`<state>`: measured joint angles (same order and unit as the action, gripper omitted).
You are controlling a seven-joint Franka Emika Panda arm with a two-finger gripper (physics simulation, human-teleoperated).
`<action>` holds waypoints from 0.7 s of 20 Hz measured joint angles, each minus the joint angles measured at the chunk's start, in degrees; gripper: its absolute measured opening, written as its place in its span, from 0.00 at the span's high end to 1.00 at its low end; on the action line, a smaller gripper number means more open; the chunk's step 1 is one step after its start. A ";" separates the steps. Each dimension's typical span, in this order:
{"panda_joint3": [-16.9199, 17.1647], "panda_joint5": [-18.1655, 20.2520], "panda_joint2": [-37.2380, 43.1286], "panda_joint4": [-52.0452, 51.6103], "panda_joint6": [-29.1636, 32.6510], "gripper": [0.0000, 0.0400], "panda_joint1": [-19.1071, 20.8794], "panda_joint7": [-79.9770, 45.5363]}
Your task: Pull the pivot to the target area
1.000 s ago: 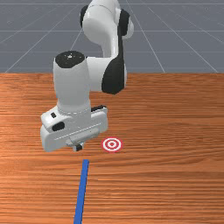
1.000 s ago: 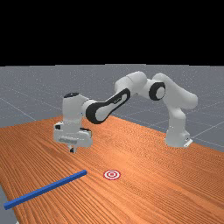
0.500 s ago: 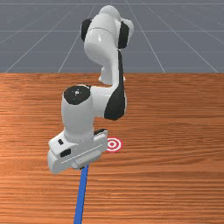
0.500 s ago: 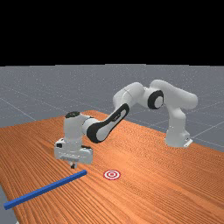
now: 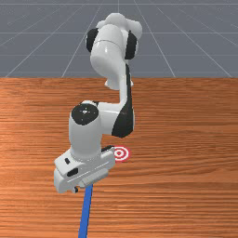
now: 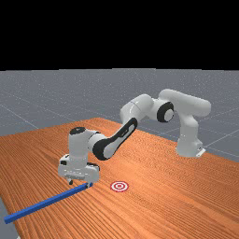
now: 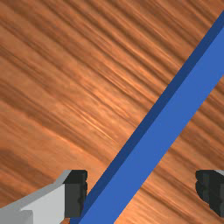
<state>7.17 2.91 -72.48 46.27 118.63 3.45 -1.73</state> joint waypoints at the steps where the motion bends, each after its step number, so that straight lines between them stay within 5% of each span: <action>1: 0.08 0.06 -0.06 0.03 -0.05 0.05 -0.07 -0.54; 7: 3.38 -2.39 -5.21 -6.91 -0.46 0.00 -1.69 -5.52; 10: 1.20 -0.05 0.48 5.34 14.67 0.00 -0.13 -2.27; 13: 1.42 -0.23 -0.77 3.08 13.70 0.00 0.05 -2.23; 14: 5.35 -3.80 -6.35 -8.05 3.51 0.00 -1.91 -6.38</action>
<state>12.52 -0.88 -78.83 38.22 122.14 1.54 -8.11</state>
